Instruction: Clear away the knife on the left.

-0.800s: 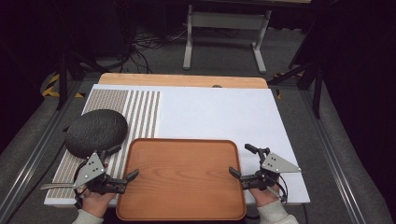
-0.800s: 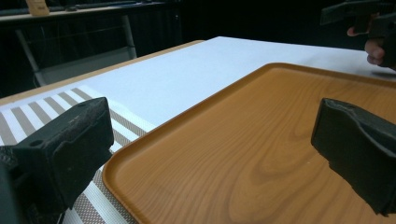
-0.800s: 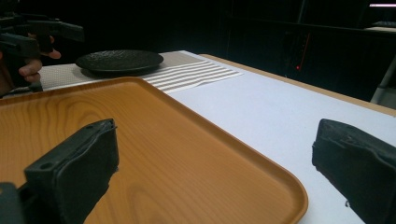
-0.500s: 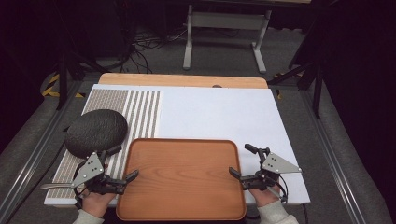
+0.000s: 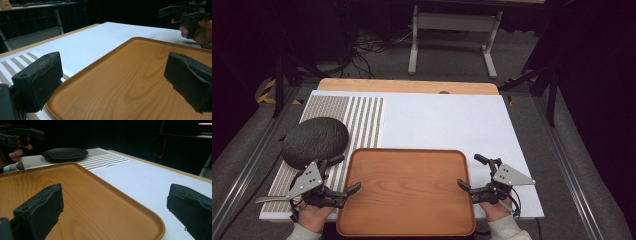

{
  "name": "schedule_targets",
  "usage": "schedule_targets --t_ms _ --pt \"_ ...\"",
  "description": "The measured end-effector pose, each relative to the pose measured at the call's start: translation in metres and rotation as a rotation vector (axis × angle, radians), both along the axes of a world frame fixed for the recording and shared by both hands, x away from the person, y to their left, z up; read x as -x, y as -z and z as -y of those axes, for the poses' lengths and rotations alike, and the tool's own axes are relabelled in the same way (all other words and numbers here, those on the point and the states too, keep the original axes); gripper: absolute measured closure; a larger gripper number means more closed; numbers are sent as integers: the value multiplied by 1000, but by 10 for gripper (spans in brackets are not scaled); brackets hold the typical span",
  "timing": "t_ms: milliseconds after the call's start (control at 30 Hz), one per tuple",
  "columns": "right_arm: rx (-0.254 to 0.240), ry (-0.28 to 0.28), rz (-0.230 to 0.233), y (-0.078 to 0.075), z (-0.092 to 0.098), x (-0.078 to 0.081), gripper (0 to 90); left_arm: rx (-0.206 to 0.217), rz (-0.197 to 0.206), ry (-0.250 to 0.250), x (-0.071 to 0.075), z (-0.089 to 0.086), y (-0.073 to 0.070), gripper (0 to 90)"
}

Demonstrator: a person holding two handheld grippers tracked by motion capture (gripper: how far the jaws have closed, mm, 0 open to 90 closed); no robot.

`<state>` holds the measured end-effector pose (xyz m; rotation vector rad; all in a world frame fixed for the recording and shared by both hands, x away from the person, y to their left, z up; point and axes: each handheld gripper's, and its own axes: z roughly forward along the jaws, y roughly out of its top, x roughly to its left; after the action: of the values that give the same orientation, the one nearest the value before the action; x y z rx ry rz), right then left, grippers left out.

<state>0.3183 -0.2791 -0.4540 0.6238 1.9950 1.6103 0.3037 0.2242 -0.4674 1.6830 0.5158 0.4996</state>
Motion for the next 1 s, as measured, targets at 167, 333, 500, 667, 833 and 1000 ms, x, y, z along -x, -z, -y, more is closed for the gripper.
schedule_targets --t_ms 167,333,500,667,833,1000 --pt "-2 -4 -2 0 0 0 12 2 -19 17 -2 -2 -4 32" --pt "2 -5 -4 0 0 0 14 -26 -26 38 -3 -7 -13 41" --pt "6 -8 -12 0 -1 0 18 -66 -43 69 -5 -12 -21 43" --pt "7 -14 -19 1 -1 -1 22 -81 -70 121 -7 -16 -29 66" --pt "7 -19 -22 1 -2 -1 26 -118 -77 160 -7 -19 -38 91" --pt "2 -23 -25 1 -1 -1 28 -173 -93 196 -8 -20 -45 89"
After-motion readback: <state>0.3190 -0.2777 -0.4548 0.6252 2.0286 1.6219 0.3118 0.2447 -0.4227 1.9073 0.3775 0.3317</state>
